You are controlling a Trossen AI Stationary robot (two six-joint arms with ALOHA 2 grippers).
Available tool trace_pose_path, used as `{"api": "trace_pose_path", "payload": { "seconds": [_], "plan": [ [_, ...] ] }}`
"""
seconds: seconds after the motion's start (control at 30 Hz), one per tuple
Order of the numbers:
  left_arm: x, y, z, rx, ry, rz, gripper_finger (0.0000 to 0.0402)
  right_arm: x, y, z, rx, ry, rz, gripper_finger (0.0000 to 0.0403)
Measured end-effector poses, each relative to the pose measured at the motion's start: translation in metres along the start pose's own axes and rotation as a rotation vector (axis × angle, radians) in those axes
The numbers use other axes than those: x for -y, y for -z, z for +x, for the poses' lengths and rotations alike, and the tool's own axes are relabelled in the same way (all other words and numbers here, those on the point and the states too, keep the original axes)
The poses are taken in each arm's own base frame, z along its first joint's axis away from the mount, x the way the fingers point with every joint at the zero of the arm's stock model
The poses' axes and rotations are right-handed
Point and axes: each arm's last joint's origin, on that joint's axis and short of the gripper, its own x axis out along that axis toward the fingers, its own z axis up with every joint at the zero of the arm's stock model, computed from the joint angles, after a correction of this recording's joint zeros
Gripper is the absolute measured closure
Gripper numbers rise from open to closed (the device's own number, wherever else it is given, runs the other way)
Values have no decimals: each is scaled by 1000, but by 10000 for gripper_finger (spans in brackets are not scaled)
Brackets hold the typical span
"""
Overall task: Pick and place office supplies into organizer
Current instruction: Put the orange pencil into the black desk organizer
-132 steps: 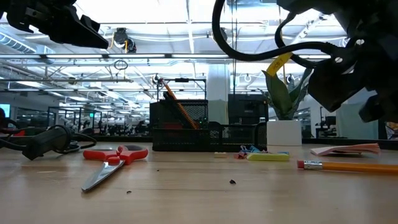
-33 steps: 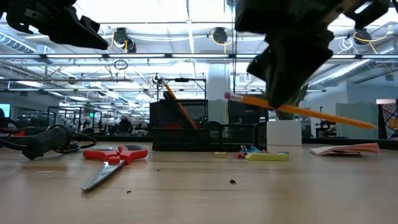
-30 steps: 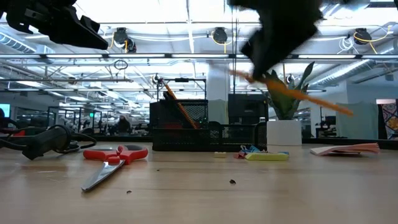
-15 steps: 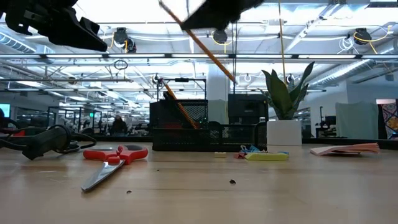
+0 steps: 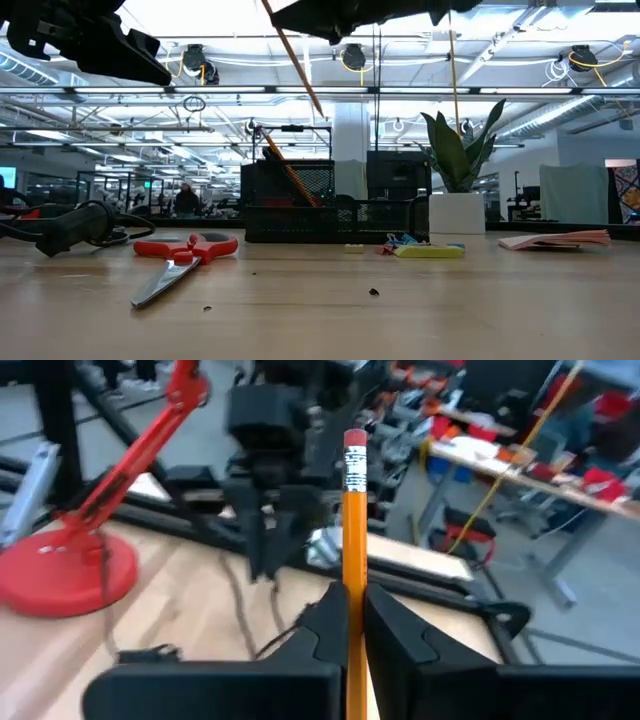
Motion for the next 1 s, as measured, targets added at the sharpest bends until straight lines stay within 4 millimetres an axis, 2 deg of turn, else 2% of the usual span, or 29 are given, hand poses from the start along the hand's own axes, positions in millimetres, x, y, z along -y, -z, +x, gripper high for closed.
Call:
{"api": "trace_pose_path", "payload": {
  "seconds": [0.27,0.53,0.87,1.0],
  "plan": [
    [0,0,0,0,0,9,357,14,24,-7,104,60,16,390],
    [0,0,0,0,0,16,357,10,51,-12,79,67,69,390],
    [0,-1,0,9,-2,16,357,1,91,8,52,58,124,390],
    [0,-1,0,9,-2,16,357,-1,101,11,14,53,129,390]
  ]
}}
